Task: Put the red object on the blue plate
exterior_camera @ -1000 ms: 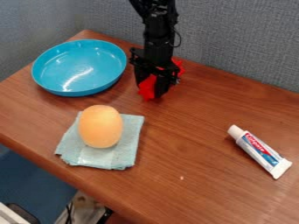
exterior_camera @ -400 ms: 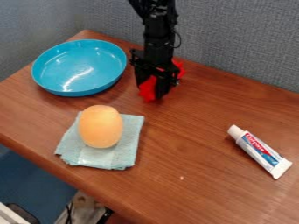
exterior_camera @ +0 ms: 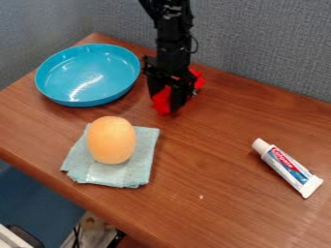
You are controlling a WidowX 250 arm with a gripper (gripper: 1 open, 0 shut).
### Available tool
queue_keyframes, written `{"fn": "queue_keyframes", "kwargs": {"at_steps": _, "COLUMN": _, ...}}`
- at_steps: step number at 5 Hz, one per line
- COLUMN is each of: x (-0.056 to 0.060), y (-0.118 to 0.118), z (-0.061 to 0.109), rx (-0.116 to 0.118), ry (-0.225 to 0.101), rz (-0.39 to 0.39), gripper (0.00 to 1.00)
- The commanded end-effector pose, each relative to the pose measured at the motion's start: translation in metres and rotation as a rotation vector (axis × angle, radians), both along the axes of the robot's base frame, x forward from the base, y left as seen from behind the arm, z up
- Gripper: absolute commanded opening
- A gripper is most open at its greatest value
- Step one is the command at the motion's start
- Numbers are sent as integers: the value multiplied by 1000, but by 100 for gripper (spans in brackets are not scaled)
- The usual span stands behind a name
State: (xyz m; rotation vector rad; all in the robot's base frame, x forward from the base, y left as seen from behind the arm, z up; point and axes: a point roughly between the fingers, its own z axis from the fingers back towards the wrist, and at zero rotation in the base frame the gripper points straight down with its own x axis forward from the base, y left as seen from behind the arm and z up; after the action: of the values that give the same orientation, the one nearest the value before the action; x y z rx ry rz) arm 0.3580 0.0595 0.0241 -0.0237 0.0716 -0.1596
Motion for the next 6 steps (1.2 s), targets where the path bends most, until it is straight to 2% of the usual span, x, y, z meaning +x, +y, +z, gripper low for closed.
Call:
{"fn": "queue_keyframes", "kwargs": {"at_steps": 1, "x": 6, "y": 8, "z": 39, "rx": 2, "ry": -96, "rz": 12, "gripper": 0}}
{"fn": "queue_keyframes", "kwargs": {"at_steps": 2, "x": 5, "y": 10, "z": 52, "rx": -13, "ry": -122, "rz": 10, "gripper": 0}}
{"fn": "queue_keyframes", "kwargs": {"at_steps": 3, "x": 4, "y": 23, "z": 83, "rx": -14, "ry": -187, "rz": 28, "gripper": 0}}
{"fn": "queue_keyframes", "kwargs": {"at_steps": 4, "x": -2, "y": 50, "z": 104, "rx": 0, "ry": -224, "rz": 97, "gripper": 0}}
{"fn": "queue_keyframes", "kwargs": {"at_steps": 5, "x": -5, "y": 86, "z": 104, "rx": 18, "ry": -226, "rz": 157, "gripper": 0}}
{"fn": "queue_keyframes", "kwargs": {"at_steps": 6, "x": -11, "y": 112, "z": 96, "rx": 38, "ry": -203, "rz": 201, "gripper": 0}}
